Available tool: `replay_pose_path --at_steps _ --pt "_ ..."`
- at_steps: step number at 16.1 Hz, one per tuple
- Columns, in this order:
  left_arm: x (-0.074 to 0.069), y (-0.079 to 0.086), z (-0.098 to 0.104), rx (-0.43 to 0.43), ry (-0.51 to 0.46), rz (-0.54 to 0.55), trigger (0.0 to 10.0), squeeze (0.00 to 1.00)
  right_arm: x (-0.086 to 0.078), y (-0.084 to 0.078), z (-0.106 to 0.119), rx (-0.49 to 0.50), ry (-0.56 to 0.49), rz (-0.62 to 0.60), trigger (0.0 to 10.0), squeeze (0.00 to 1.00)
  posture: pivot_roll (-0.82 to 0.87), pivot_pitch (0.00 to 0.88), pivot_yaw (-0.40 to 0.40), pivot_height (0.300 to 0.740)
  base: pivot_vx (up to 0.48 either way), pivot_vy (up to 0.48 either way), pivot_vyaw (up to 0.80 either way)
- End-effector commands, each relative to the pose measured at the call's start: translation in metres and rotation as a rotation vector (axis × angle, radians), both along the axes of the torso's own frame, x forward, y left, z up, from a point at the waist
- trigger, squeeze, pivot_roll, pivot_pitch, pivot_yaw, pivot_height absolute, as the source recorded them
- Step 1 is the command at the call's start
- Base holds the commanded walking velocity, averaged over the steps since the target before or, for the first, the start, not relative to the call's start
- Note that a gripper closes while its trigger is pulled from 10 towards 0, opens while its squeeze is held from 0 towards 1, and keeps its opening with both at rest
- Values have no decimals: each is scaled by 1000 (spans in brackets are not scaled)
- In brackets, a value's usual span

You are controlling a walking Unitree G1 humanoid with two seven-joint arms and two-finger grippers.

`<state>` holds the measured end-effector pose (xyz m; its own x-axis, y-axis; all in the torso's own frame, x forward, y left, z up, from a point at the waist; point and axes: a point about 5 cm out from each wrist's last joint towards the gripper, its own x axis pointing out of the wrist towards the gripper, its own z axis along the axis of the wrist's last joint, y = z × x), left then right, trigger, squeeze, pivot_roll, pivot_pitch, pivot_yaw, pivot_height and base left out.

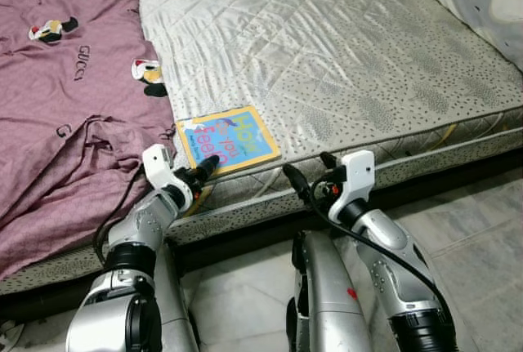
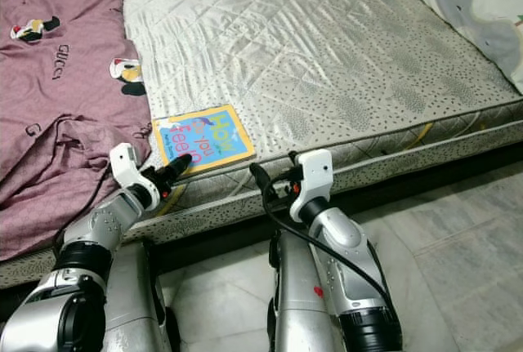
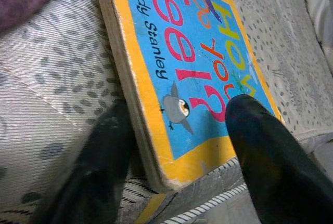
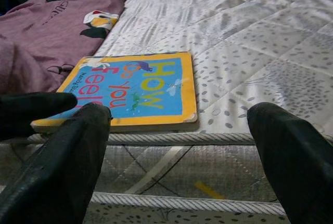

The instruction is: Clean up the room

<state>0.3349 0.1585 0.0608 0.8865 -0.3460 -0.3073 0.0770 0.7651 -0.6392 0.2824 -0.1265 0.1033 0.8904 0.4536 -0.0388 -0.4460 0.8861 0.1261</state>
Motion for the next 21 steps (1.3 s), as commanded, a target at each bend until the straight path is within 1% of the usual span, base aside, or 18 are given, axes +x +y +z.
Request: replay_pose_path --at_steps 1,6,11,14,15,16,17,18,19,20,21 --pt "2 1 2 -12 -8 -2 0 0 1 -4 3 -9 -18 -20 10000 0 -78 111 -28 498 0 0 0" --pt "2 1 2 -14 -12 -7 0 0 2 -3 3 -15 -21 -27 10000 0 -74 110 -29 498 0 0 0" --pt "3 4 3 18 -46 10 0 0 4 -6 2 -31 -27 -41 10000 0 -74 106 -29 498 0 0 0" --pt "2 3 3 26 -47 4 0 0 5 -4 2 -32 -29 -39 10000 0 -72 103 -31 498 0 0 0" --pt "4 6 5 79 -81 19 0 0 5 -4 2 -34 -30 -39 10000 0 -72 100 -31 498 0 0 0" --pt "7 8 12 172 -161 38 0 0 6 -4 2 -34 -31 -43 10000 0 -71 98 -32 498 0 0 0" --pt "12 10 26 177 -239 99 0 0 7 -5 2 -40 -35 -55 10000 0 -68 89 -33 498 0 0 0" --pt "13 9 29 210 -272 95 0 0 7 -5 2 -38 -35 -60 10000 0 -67 88 -33 498 0 0 0" --pt "14 9 38 275 -342 109 0 0 7 -5 2 -32 -36 -67 10000 0 -61 76 -33 498 0 0 0" --pt "12 8 44 365 -399 125 0 0 6 -5 1 -27 -36 -76 10000 0 -51 62 -34 498 0 0 0" --pt "9 3 53 459 -484 123 0 0 4 -6 -3 -21 -25 -87 10000 0 -42 54 -36 498 0 0 0"
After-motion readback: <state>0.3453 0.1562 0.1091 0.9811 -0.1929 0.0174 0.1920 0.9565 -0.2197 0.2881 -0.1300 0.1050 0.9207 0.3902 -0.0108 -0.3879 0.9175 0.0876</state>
